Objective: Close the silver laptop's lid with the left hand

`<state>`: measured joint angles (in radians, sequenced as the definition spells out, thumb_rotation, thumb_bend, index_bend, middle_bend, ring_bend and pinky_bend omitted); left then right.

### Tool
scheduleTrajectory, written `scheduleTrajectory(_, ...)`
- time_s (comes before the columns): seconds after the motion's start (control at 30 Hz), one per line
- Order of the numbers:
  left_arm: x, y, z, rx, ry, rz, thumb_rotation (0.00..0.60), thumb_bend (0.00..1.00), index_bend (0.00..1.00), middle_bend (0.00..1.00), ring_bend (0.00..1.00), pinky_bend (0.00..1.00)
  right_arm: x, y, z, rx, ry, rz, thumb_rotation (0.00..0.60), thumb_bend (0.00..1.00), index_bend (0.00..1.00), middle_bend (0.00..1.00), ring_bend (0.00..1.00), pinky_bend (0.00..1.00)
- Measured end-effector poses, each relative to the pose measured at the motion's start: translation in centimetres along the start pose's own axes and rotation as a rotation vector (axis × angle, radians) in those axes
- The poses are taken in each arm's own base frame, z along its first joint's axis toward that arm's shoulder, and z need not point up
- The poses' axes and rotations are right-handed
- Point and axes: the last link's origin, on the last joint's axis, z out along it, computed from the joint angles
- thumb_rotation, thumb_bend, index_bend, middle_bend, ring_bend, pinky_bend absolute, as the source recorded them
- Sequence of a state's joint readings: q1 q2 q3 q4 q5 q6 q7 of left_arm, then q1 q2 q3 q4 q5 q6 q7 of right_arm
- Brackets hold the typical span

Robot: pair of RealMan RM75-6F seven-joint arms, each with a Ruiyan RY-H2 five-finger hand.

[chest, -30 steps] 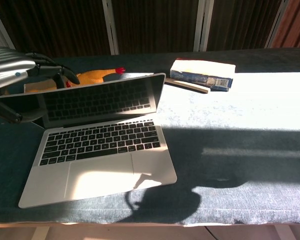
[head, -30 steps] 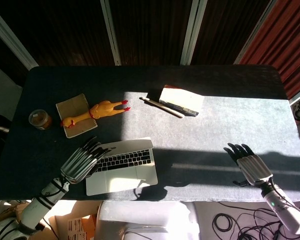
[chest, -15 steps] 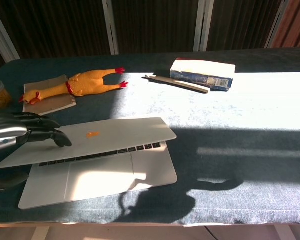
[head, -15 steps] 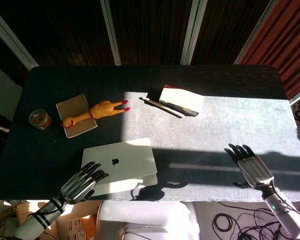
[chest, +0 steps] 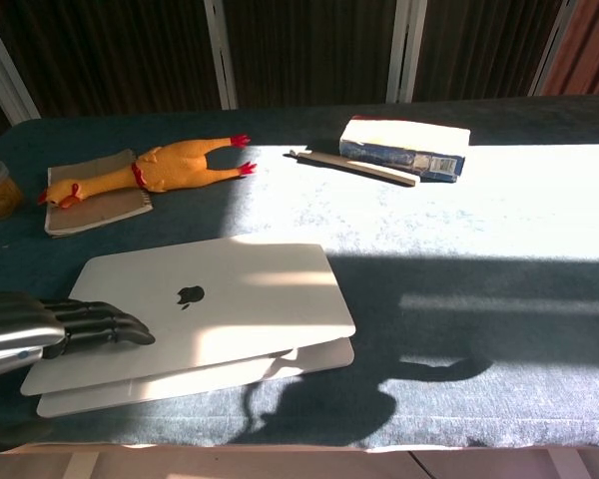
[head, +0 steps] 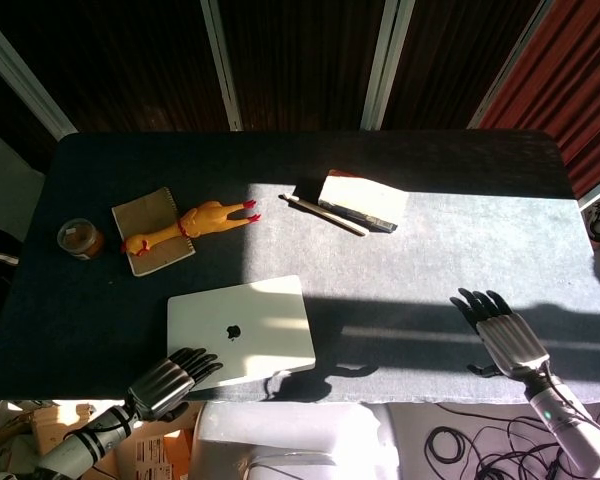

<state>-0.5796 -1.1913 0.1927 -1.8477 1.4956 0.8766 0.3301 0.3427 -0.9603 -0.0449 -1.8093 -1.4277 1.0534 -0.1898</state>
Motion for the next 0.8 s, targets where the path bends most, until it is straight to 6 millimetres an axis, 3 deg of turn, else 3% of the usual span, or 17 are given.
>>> scheduleTrajectory(0.43, -2.6, -0.4, 0.7, -0.011, -0.157, -0.064, 0.600, 0.41, 0.04, 0.06, 0.00, 0.13, 0.2, -0.1, -0.2, -0.003, 0.015, 0.002, 0.600, 0.07, 0.00, 0.00, 0.00, 0.00)
scheduleTrajectory(0.67, 0.0, -0.8, -0.4, 0.005, 0.041, -0.019, 0.600, 0.39, 0.00, 0.06, 0.00, 0.13, 1.1, 0.6, -1.3, -0.029, 0.079, 0.027, 0.600, 0.07, 0.00, 0.00, 0.00, 0.00)
scheduleTrajectory(0.8, 2.7, -1.9, -3.2, 0.050, 0.283, -0.002, 0.600, 0.36, 0.00, 0.06, 0.00, 0.13, 1.5, 1.5, -3.0, -0.065, 0.151, 0.029, 0.600, 0.07, 0.00, 0.00, 0.00, 0.00)
